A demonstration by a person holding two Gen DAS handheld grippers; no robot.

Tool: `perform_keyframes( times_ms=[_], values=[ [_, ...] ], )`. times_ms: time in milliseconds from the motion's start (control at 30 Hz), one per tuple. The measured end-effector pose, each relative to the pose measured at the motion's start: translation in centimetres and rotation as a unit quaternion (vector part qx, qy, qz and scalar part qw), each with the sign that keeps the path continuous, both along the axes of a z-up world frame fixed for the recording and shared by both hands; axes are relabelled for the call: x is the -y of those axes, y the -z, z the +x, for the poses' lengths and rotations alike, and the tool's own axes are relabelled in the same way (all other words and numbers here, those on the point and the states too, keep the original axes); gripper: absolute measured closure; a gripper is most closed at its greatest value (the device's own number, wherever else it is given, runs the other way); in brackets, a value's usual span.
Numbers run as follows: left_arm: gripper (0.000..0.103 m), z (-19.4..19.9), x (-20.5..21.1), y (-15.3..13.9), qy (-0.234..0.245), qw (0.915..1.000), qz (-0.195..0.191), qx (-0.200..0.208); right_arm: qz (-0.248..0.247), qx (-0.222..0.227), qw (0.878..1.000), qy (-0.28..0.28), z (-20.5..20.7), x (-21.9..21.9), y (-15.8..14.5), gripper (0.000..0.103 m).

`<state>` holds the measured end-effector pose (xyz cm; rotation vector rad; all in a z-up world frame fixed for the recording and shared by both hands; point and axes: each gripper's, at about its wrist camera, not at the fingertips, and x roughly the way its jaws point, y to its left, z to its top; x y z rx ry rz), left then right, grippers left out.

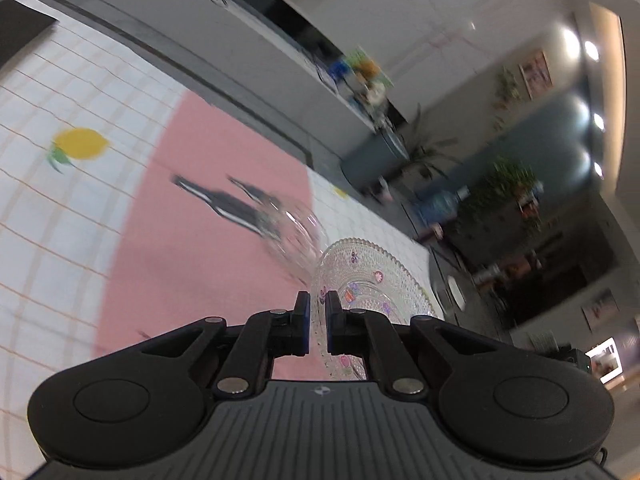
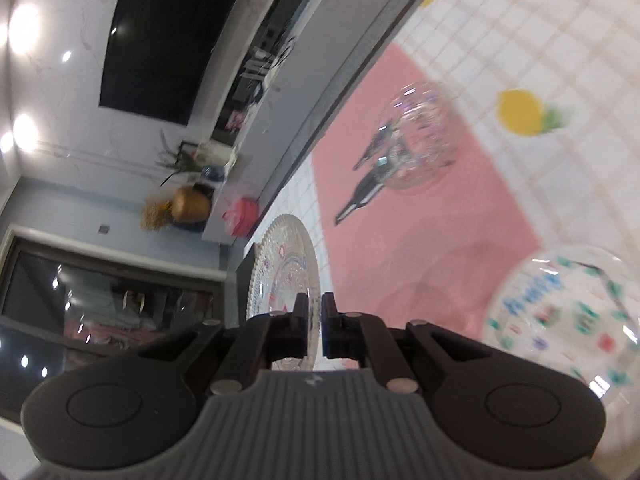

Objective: Organize plates and bowls
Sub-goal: 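Carry the glass plate with both grippers and lower it onto the Fruity plate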

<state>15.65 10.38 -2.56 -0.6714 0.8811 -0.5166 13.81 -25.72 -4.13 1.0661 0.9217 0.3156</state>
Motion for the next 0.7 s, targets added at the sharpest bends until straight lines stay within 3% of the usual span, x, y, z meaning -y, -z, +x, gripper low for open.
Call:
perform_keyframes(
  times_ms=[200,333,467,700],
  values=[
    [0.095,-0.9,4.3,-0.6,0.053,0.9982,0.027,0.008,0.008,-0.002,0.999,0.049,-4.6,2.8,-0.2,0.099],
    [0.094,-0.6,6.7,0.3,0.095,0.9942,0.048,-0.019,-0.005,-0.001,0.997,0.075,-7.1,4.4,0.4,0.099],
    [0.094,-0.5,8.8,1.1,0.127,0.9893,0.064,-0.032,0.022,-0.007,0.995,0.097,-9.3,6.3,2.2,0.098],
    [0.092,-1.5,12.5,2.1,0.151,0.9782,0.138,-0.036,0.029,-0.049,0.992,0.116,-10.1,8.1,5.7,0.098]
  ],
)
